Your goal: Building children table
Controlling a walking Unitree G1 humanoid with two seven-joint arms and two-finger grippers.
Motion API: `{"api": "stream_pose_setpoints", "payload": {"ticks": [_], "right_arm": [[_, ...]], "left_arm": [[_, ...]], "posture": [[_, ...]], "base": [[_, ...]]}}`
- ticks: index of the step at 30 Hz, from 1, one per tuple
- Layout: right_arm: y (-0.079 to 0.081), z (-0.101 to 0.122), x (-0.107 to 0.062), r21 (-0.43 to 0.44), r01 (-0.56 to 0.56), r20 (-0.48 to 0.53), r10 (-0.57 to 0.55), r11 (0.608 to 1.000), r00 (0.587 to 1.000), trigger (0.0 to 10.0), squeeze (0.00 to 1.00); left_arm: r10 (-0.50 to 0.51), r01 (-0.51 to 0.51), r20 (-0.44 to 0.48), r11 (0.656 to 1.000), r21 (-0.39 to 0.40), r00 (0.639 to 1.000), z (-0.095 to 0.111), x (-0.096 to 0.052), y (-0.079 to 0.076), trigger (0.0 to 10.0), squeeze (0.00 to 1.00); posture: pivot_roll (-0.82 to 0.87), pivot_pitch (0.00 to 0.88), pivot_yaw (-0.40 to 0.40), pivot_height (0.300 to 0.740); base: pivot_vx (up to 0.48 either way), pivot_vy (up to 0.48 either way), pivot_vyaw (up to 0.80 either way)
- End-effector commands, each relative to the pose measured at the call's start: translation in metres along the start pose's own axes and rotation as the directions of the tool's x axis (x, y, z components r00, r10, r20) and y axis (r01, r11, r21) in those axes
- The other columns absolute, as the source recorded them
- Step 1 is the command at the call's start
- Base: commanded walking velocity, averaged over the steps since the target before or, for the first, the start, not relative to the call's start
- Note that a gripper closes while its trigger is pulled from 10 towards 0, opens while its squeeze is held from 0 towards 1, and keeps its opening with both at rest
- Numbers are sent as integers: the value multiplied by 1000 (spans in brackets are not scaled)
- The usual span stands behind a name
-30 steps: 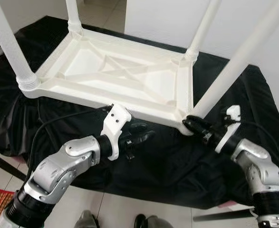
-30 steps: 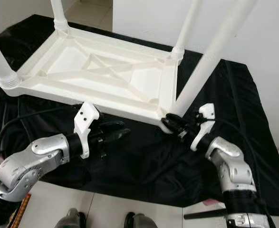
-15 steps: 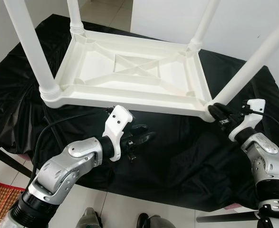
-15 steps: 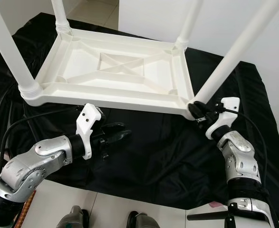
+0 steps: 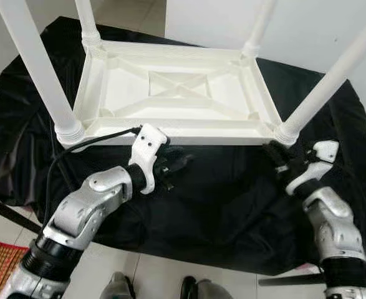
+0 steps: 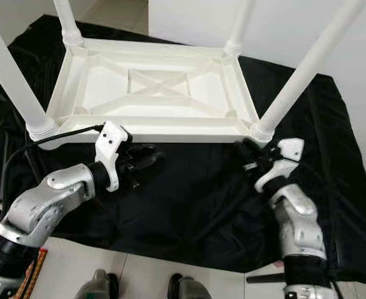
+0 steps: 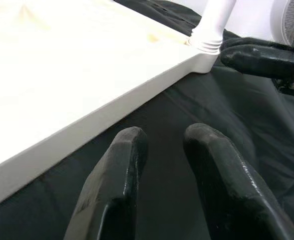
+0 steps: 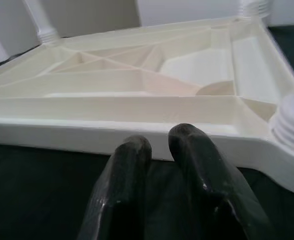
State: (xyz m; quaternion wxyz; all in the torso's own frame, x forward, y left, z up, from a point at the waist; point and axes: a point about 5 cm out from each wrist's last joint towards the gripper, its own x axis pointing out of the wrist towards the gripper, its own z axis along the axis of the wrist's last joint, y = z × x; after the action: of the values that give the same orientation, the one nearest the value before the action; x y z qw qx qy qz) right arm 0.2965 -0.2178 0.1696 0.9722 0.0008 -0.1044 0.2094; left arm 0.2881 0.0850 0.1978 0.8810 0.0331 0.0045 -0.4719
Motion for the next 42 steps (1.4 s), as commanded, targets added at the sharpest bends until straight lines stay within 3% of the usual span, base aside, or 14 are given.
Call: {"api": "stream_pose_setpoints", "payload": {"ticks": [1, 2, 7, 8, 12, 13, 15, 16, 30, 42], "right_arm": [[3, 0, -2, 10, -2, 0, 2, 1000, 1000, 10000, 0], [23, 3, -4, 28, -18, 35, 17, 999, 999, 10000, 0], [34, 5, -6, 45, -23, 55, 20, 999, 998, 10000, 0], [43, 6, -9, 74, -24, 64, 19, 997, 998, 10000, 1000], [62, 9, -16, 124, -19, 72, 10, 992, 997, 10000, 1000], [66, 11, -19, 133, -23, 71, 13, 991, 997, 10000, 0], [68, 12, -20, 138, -26, 70, 17, 990, 997, 10000, 0], [70, 13, -21, 144, -27, 74, 16, 989, 997, 10000, 0], [83, 25, -21, 165, -9, 82, -4, 986, 997, 10000, 0], [85, 29, -20, 166, -19, 78, 7, 986, 997, 10000, 0]], "left_arm": [[0, 0, -6, 1000, 9, 1000, -2, 1, 1, 10000, 0], [30, -29, -10, 998, 49, 1000, -1, 6, 13, 10000, 0], [38, -37, -13, 997, 62, 999, -2, 10, 19, 10000, 0], [63, -60, -32, 994, 88, 998, -5, 13, 25, 10000, 1000], [125, -107, -84, 975, 193, 989, -14, 19, 38, 10000, 1000], [131, -107, -99, 970, 218, 986, -17, 20, 40, 10000, 824], [133, -105, -109, 967, 232, 985, -19, 21, 42, 10000, 824], [141, -107, -120, 961, 256, 983, -20, 21, 44, 10000, 0], [209, -122, -164, 897, 424, 964, -23, 29, 72, 10000, 0], [165, -34, -253, 891, 453, 953, -34, 33, 77, 10000, 0]], "posture": [[113, 201, -68, 740], [106, 199, -68, 740], [106, 199, -68, 740], [90, 196, -68, 740], [84, 195, -67, 740], [72, 194, -60, 740], [72, 194, -60, 740], [67, 193, -57, 740], [63, 182, -49, 740], [59, 182, -43, 740]], "base": [[0, 0, 0], [0, 0, 0], [0, 0, 0], [0, 0, 0], [0, 0, 0], [0, 0, 0], [0, 0, 0], [0, 0, 0], [0, 0, 0], [0, 0, 0]]}}
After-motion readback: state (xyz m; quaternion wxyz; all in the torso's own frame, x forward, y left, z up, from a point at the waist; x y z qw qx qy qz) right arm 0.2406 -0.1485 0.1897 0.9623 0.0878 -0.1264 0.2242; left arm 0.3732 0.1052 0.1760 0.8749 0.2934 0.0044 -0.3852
